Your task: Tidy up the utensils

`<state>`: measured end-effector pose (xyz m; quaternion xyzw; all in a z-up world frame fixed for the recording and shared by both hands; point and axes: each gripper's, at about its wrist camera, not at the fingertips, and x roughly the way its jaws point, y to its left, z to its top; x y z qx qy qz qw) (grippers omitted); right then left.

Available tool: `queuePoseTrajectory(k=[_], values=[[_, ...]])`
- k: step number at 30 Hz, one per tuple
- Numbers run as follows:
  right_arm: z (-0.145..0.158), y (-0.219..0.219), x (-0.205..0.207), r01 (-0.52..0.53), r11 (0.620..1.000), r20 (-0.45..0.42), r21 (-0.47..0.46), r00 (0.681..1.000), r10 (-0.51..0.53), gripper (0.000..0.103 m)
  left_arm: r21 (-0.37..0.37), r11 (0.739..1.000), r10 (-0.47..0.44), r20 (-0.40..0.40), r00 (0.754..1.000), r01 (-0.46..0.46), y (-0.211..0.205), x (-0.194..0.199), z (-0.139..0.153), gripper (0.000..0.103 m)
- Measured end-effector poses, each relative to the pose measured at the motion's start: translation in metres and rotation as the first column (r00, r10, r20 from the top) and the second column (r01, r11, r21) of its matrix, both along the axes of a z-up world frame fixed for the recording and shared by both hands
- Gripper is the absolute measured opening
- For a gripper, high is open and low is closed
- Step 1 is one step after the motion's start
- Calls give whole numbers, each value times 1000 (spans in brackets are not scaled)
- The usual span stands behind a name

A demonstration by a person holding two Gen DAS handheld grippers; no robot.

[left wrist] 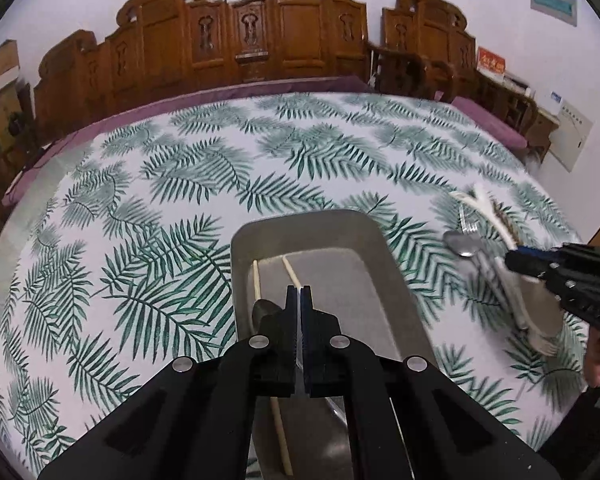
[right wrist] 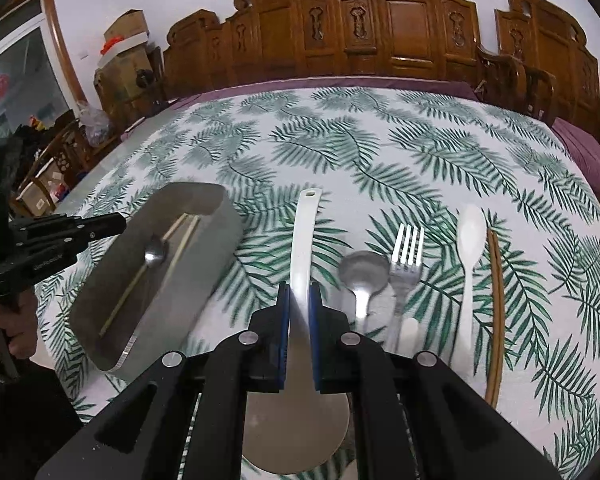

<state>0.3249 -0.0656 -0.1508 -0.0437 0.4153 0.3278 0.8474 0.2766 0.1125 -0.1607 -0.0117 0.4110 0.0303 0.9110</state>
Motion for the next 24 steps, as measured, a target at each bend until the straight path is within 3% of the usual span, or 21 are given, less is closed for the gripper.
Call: queuePoseTrajectory(k=[6,13,15,17,24], values=[[24,26,-17,-39,999,30,16,999,38,11,-35,999,15,53,998,-13,5,-26,19,1],[32,67,-31,-72,994,-6,83,997,73,11,-54,998,41,70,997,-37,20,-50,26,1],[32,82,-34,-83,992,-19,99,996,85,11,-56,997,51,75,996,-47,26,-54,26,10],[30,93,-36,-87,991,-25,103,996,90,11,-46,997,62,82,995,-58,32,-55,26,25],[12,130,-33,-71,991,-92,114,992,82,11,-72,992,111,74,991,-106,60,-55,21,29]])
